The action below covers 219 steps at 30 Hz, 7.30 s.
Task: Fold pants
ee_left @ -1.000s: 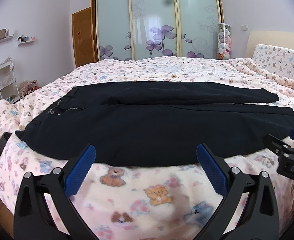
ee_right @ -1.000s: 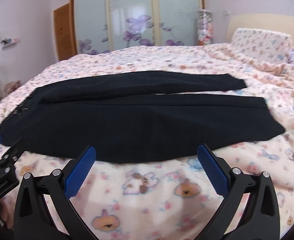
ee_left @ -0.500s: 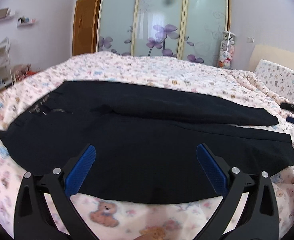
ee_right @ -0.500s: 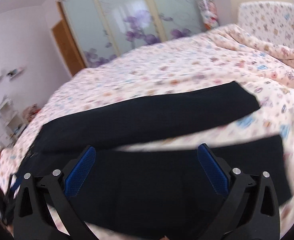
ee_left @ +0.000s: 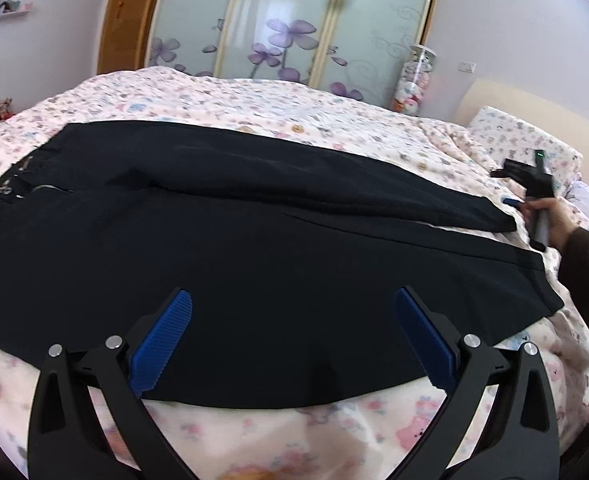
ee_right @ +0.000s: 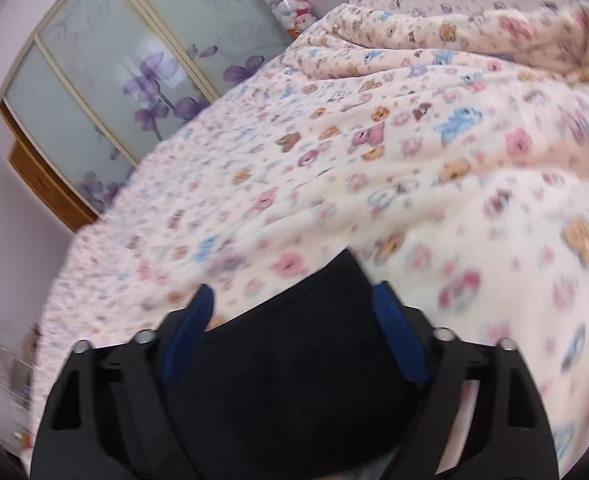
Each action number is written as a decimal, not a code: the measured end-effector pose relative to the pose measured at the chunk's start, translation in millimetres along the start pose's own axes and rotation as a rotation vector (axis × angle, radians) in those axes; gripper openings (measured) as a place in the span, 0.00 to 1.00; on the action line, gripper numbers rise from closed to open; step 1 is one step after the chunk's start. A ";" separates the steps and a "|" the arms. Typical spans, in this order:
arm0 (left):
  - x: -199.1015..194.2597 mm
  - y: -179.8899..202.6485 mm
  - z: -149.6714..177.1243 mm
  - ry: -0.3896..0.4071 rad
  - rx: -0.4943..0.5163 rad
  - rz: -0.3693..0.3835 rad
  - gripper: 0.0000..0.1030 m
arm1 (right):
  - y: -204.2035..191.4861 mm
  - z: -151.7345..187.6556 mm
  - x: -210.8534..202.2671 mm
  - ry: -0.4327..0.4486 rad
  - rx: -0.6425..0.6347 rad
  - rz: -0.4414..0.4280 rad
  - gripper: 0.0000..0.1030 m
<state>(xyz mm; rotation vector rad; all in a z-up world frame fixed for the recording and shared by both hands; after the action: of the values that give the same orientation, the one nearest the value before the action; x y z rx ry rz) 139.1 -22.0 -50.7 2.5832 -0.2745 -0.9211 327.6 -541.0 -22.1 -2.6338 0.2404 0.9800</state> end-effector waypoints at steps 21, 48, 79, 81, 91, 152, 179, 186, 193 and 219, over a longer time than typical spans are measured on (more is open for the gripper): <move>5.6 6.5 6.6 -0.015 -0.021 0.031 0.98 | 2.1 0.8 -4.7 0.063 -0.162 0.041 0.12; -36.0 -2.1 -13.4 0.160 -0.019 -0.084 0.98 | -7.4 191.3 -181.6 -0.107 0.218 -0.175 0.29; -28.0 -9.4 -6.3 0.097 -0.084 -0.050 0.98 | 56.1 245.3 -162.5 0.046 0.611 -0.065 0.10; -24.5 -9.5 -4.1 0.071 -0.088 -0.046 0.98 | 52.6 236.7 -166.0 0.025 0.555 -0.042 0.14; -17.5 -17.7 -2.1 0.019 -0.172 -0.003 0.98 | -54.2 220.5 -178.5 0.009 0.481 -0.422 0.43; -96.6 -212.3 -70.8 0.210 -0.695 -0.300 0.09 | -62.7 220.7 -143.4 0.049 0.373 -0.278 0.08; -103.2 -146.7 -51.0 0.336 -0.391 -0.275 0.98 | 62.1 202.9 -199.7 0.127 0.373 0.085 0.33; -88.1 -143.4 -45.0 0.284 -0.385 -0.260 0.98 | 44.8 212.7 -161.8 -0.080 0.140 0.230 0.33; -79.1 -151.7 -41.5 0.245 -0.445 -0.249 0.98 | 26.0 202.0 -157.2 -0.117 -0.095 0.320 0.18; -90.5 -167.7 -47.9 0.306 -0.558 -0.344 0.98 | -179.9 149.5 -212.7 0.189 -0.623 0.001 0.56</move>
<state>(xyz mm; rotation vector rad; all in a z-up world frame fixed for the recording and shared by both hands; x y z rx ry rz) 109.6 171.7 -35.2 2.2206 0.4623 -0.5791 125.1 -310.4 54.2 -3.2944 -0.0341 0.9153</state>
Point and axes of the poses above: each gripper's, at about its wrist camera, not at the fingertips, and x roughly the way its jaws point, y to its right, z to its underside, the point moved 7 cm from there along x, roughly the way its jaws point, and after that the axes turned 15 degrees about -x, right-handed, at the moved point
